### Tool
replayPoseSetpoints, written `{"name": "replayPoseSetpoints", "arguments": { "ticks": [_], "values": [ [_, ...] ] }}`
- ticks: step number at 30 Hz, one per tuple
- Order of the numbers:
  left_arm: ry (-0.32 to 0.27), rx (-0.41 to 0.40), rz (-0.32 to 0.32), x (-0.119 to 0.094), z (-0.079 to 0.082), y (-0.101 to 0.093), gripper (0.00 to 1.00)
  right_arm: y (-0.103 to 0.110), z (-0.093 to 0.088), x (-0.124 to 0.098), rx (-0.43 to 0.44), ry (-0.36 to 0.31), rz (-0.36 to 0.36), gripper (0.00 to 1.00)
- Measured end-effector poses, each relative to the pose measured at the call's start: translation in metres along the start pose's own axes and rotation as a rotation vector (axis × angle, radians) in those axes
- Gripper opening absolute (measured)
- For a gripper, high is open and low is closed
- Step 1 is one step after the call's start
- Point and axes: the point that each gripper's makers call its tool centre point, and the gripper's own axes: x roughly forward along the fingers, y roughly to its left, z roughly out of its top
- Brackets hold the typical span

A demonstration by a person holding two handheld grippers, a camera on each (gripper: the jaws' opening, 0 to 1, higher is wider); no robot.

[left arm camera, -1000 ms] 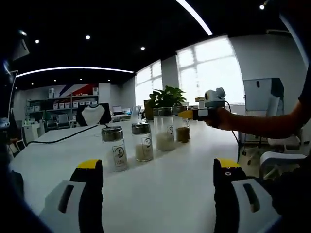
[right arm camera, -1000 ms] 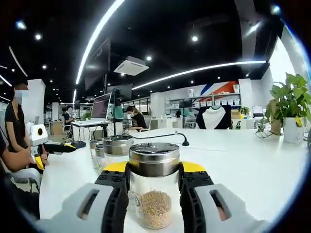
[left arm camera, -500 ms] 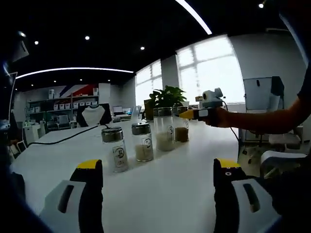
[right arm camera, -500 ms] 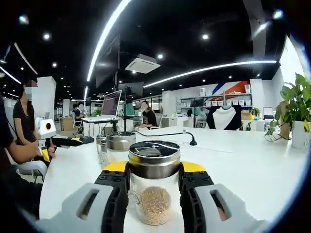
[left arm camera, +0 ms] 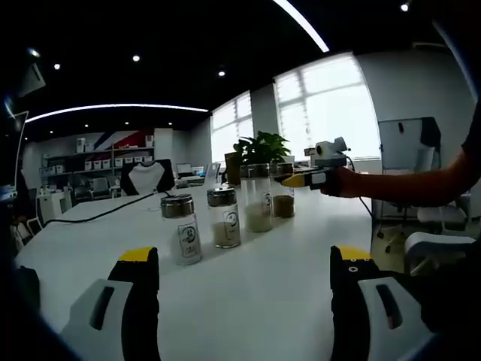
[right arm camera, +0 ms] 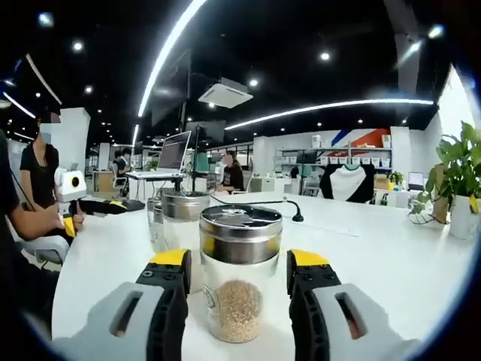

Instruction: Rotate the seasoning bottle until the label or dispensing opening points toward the visible target arrow and the bottle remains upright within the marked orientation range

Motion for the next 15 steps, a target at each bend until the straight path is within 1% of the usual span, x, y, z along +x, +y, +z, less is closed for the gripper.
{"name": "replayPoseSetpoints", "arguments": {
  "ticks": [2,3,4,6,8,10,11,12,13,14,15],
  "values": [
    [-0.001,0.001,-0.001,0.0,0.0,0.0,1.0,0.004,0.004,-0.003,0.007,-0.015,0.001,0.52],
    [0.001,0.002,0.0,0.0,-0.001,-0.001,1.0,0.005,0.008,-0.008,0.004,-0.02,-0.037,0.53],
    [0.004,0.001,0.002,0.001,-0.001,-0.001,1.0,0.005,0.01,-0.01,0.008,-0.022,-0.056,0.54],
    [0.005,0.0,0.001,0.001,-0.002,-0.002,1.0,0.011,0.013,-0.016,0.009,-0.034,-0.074,0.57],
    [0.003,-0.001,0.0,0.001,-0.001,-0.003,1.0,0.013,0.014,-0.02,-0.004,-0.03,-0.104,0.58],
    [-0.001,-0.004,0.008,0.001,-0.001,-0.002,1.0,0.019,0.019,-0.029,-0.025,-0.051,-0.141,0.61],
    [0.001,-0.004,0.015,0.001,-0.001,-0.001,1.0,0.018,0.019,-0.033,-0.015,-0.053,-0.169,0.61],
    [0.003,-0.002,0.02,0.0,-0.002,0.0,1.0,0.018,0.017,-0.037,-0.004,-0.054,-0.199,0.59],
    [0.005,0.001,0.024,0.0,-0.002,0.0,1.0,0.021,0.016,-0.041,-0.007,-0.055,-0.213,0.57],
    [0.007,0.004,0.032,-0.002,-0.003,0.0,1.0,0.028,0.013,-0.047,-0.013,-0.05,-0.214,0.57],
    [0.005,0.002,0.036,-0.004,-0.003,0.0,1.0,0.034,0.015,-0.054,-0.015,-0.074,-0.215,0.59]
  ]
}}
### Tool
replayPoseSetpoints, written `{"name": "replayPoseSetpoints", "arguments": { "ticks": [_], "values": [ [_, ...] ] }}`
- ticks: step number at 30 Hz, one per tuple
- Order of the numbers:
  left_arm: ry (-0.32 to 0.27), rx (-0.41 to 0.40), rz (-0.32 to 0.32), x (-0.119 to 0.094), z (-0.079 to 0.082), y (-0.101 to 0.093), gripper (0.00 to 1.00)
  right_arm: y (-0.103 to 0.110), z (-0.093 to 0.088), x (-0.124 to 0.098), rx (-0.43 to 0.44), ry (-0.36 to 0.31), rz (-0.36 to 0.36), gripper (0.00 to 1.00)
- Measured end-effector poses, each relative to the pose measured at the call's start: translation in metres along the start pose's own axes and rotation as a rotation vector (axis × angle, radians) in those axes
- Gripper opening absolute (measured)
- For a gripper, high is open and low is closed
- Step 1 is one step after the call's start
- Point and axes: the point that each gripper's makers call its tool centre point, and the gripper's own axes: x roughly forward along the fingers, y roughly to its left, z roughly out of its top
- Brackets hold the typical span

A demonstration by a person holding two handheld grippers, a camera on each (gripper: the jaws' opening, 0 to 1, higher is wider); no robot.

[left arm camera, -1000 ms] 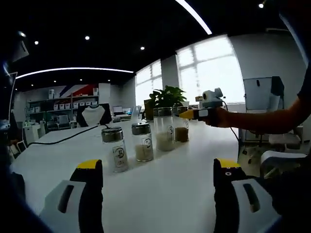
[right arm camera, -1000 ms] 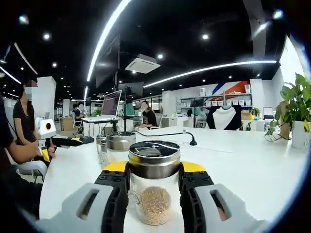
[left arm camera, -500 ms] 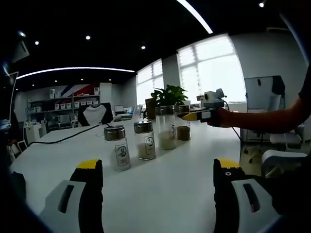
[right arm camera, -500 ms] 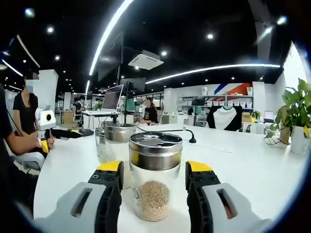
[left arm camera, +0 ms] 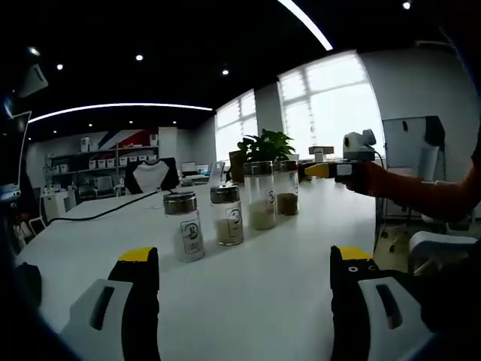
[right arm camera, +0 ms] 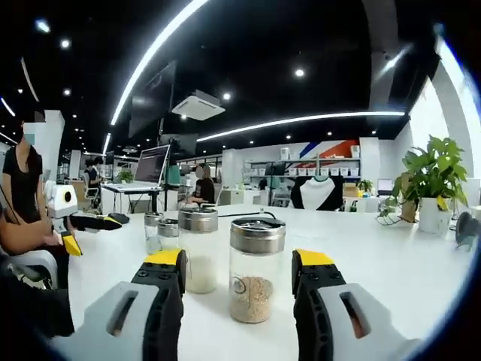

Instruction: Rotate the seasoning bottle until the label or dispensing opening points toward the visible target arrow and the bottle remains upright within the marked orientation range

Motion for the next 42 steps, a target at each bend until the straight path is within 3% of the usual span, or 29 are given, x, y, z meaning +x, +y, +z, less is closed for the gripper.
{"name": "replayPoseSetpoints", "arguments": {
  "ticks": [7,13,20,27,34,38,42],
  "values": [
    [0.001,-0.006,0.02,-0.007,-0.001,-0.001,1.0,0.018,0.001,-0.027,0.007,-0.017,0.0,0.61],
    [0.0,-0.009,0.027,-0.013,-0.003,-0.004,1.0,0.031,-0.002,-0.043,0.019,-0.042,-0.009,0.69],
    [0.001,-0.027,0.033,-0.018,-0.008,-0.006,1.0,0.044,-0.009,-0.057,0.032,-0.046,-0.01,0.89],
    [0.001,-0.004,0.035,-0.022,-0.004,-0.006,1.0,0.052,-0.013,-0.065,0.039,-0.033,-0.011,0.99],
    [0.008,-0.002,0.039,-0.029,-0.006,-0.005,1.0,0.055,-0.029,-0.066,0.045,0.02,-0.022,0.99],
    [-0.009,-0.013,0.041,-0.032,-0.003,-0.002,1.0,0.049,-0.036,-0.07,-0.064,0.099,-0.059,0.99],
    [-0.005,-0.008,0.042,-0.031,-0.004,-0.001,1.0,0.052,-0.032,-0.07,-0.043,0.078,-0.052,0.99]
  ]
}}
